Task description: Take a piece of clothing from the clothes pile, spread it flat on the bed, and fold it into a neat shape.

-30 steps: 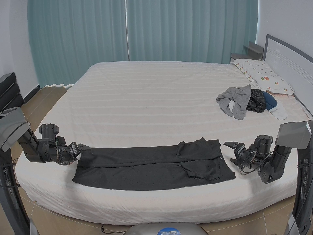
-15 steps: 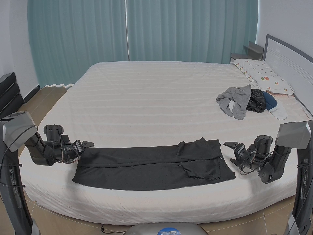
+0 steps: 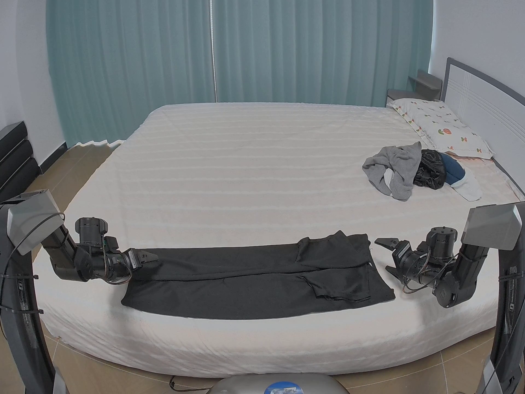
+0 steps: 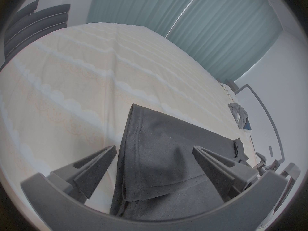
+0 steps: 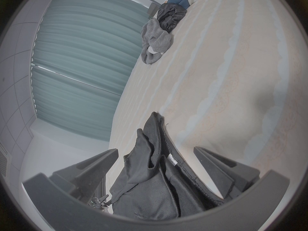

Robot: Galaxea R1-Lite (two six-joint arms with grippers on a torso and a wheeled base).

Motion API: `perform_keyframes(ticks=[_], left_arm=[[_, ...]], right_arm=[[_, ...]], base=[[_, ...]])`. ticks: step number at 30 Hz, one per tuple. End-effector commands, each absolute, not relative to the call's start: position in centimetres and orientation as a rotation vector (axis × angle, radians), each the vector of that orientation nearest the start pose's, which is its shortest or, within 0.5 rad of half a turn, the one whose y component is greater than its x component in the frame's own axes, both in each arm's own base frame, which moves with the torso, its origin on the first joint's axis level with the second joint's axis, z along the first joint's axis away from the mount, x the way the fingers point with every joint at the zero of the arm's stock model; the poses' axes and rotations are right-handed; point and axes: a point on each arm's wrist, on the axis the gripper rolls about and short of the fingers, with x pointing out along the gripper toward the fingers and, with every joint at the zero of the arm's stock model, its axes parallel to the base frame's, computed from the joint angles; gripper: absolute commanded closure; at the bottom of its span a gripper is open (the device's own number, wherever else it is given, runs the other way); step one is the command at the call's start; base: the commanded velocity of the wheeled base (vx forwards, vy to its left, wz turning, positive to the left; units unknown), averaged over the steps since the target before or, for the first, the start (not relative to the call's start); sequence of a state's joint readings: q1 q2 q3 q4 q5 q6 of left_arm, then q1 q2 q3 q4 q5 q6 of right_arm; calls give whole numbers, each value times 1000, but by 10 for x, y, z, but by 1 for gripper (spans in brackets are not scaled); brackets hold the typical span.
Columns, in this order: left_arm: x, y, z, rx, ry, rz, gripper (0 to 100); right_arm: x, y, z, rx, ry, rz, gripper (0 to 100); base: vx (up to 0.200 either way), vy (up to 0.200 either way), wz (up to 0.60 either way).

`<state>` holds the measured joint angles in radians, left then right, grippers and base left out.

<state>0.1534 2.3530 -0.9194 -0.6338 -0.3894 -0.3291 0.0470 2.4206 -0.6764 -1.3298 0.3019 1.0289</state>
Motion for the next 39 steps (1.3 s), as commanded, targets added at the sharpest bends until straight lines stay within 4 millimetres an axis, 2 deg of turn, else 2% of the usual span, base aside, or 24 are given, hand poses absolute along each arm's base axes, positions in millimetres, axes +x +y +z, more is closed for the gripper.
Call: perform_keyframes(ticks=[1,4,13,14,22,34,39], left_arm=[[372,51,-27,-515,827,-94,0],[368,51,-29,-466,834,-119,0],[367,49,-30,-463,839,-127,0],[367,48,-29,-464,839,-128,100],[365,49,-26,-472,836,-125,100],[368,50,1,-553,770,-95,100],[369,51,0,-562,772,-92,100]], right_arm=[[362,24,-28,1056,557,101,0],[362,24,-28,1056,557,101,0],[362,24,-28,1056,557,101,0],[362,24,-28,1056,557,101,0],[362,24,-28,1056,557,101,0],[362,24,-28,1056,557,101,0],[362,24,-28,1056,557,101,0]], base=[[0,0,0],[0,0,0],[0,0,0],[0,0,0],[0,0,0],[0,0,0],[0,0,0]])
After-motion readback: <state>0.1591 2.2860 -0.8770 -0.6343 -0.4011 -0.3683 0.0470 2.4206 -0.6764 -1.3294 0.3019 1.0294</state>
